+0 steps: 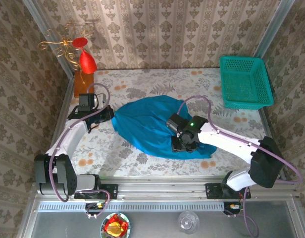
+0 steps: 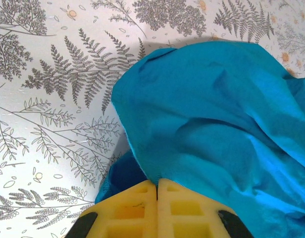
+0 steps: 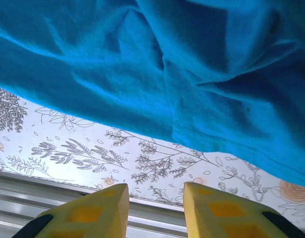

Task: Fold the inside-out t-shirt
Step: Turn the T-shirt inside out at the center of the table.

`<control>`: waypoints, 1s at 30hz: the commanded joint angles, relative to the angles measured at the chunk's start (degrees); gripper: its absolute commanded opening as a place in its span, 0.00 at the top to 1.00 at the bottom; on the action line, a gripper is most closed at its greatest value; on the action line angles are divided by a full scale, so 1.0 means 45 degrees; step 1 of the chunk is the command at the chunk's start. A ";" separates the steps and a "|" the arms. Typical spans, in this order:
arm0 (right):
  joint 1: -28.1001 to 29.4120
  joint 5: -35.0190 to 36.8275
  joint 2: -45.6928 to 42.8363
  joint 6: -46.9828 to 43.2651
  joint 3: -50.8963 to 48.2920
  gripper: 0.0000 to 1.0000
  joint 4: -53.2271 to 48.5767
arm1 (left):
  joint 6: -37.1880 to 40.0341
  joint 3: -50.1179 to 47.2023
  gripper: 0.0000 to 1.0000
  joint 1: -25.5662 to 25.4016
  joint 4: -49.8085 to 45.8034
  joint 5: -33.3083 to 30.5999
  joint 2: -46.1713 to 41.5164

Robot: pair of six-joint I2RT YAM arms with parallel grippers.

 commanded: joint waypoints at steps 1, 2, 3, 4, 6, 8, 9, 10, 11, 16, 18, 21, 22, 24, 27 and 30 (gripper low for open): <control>-0.0048 0.1142 -0.0047 -0.1143 0.0747 0.64 -0.0868 | 0.0225 0.0410 1.00 0.0131 -0.0243 0.0218 0.0086; -0.0014 0.1168 0.0154 -0.1646 0.0757 0.63 -0.0872 | 0.0206 0.0407 1.00 0.0121 -0.0243 0.0218 0.0066; 0.0023 0.1171 0.0345 -0.1989 0.0743 0.63 -0.0872 | 0.0206 0.0393 1.00 0.0120 -0.0243 0.0218 0.0051; 0.0112 0.1202 0.0608 -0.2268 0.0698 0.62 -0.0872 | 0.0205 0.0386 1.00 0.0129 -0.0267 0.0218 0.0019; 0.0408 0.1408 0.1172 -0.2469 0.0716 0.62 -0.0911 | 0.0224 0.0391 1.00 0.0128 -0.0312 0.0179 -0.0008; 0.0759 0.1785 0.1774 -0.2266 0.0755 0.62 -0.0911 | 0.0246 0.0409 1.00 0.0134 -0.0360 0.0141 -0.0032; 0.0906 0.1966 0.1994 -0.2098 0.0756 0.62 -0.0896 | 0.0245 0.0392 1.00 0.0133 -0.0377 0.0140 -0.0051; 0.1036 0.2160 0.2287 -0.1860 0.0728 0.62 -0.0858 | 0.0245 0.0391 1.00 0.0128 -0.0379 0.0121 -0.0070; 0.1117 0.2296 0.2546 -0.1620 0.0675 0.61 -0.0774 | 0.0245 0.0376 1.00 0.0131 -0.0382 0.0102 -0.0088; 0.1257 0.2569 0.3796 -0.0872 0.0213 0.59 -0.0034 | 0.0205 0.0305 1.00 0.0128 -0.0380 0.0101 -0.0112; 0.1298 0.3047 0.4224 -0.0657 0.0228 0.59 -0.0119 | 0.0240 0.0306 1.00 0.0128 -0.0425 0.0101 -0.0110; 0.1332 0.3568 0.4714 -0.0471 0.0246 0.59 -0.0285 | 0.0264 0.0342 1.00 0.0155 -0.0476 0.0101 -0.0110; 0.1346 0.3727 0.4800 -0.0426 0.0199 0.60 -0.0315 | 0.0271 0.0352 1.00 0.0148 -0.0477 0.0101 -0.0110; 0.1338 0.4031 0.4830 -0.0329 0.0064 0.60 -0.0347 | 0.0284 0.0371 1.00 0.0148 -0.0475 0.0120 -0.0100; 0.1338 0.4393 0.4795 -0.0236 -0.0040 0.63 -0.0493 | 0.0284 0.0381 1.00 0.0162 -0.0438 0.0120 -0.0071; 0.1364 0.4741 0.4582 -0.0132 -0.0064 0.69 -0.0761 | 0.0245 0.0349 1.00 0.0168 -0.0394 0.0140 -0.0052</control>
